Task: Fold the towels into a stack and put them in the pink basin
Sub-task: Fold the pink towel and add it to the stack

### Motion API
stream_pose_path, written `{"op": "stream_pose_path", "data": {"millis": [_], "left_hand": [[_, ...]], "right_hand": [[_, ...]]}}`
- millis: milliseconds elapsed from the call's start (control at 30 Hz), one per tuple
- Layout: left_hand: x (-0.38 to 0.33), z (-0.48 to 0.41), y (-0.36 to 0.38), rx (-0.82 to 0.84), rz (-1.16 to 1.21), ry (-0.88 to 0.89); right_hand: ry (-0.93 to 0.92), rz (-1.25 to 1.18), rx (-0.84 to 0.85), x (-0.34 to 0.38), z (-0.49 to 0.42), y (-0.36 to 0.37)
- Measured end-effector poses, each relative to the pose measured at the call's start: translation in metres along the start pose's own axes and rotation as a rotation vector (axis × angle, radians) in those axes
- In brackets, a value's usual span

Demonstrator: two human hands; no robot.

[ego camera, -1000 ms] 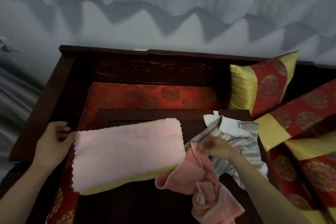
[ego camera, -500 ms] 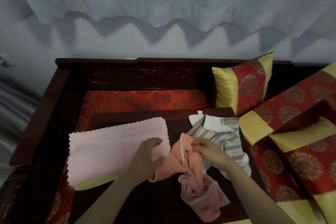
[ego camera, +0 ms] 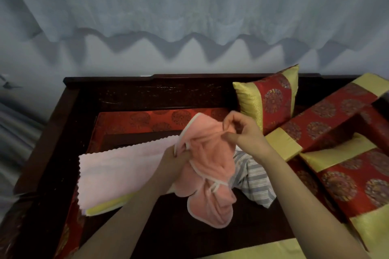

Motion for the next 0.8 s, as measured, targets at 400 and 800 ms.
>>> {"op": "stream_pose_path", "data": {"millis": [400,800], "left_hand": [[-0.103,-0.005,-0.109,-0.531,-0.149,0.314],[0.013,0.04,-0.01,0.201,0.232,-0.112]], "right_hand": [[0.402,-0.318,0.381,0.03,-0.006,0.043],[0.412,-0.746,0.339,0.038,-0.028,0.043]]}}
Point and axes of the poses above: each hand's wrist, its own z-axis away from the middle knuckle, its own y-axis out of the palm, x = y × z, the point moved 6 cm from there along -z, towards the middle knuckle, and after that the axes turned 9 degrees about -z, right-handed, at the moved point
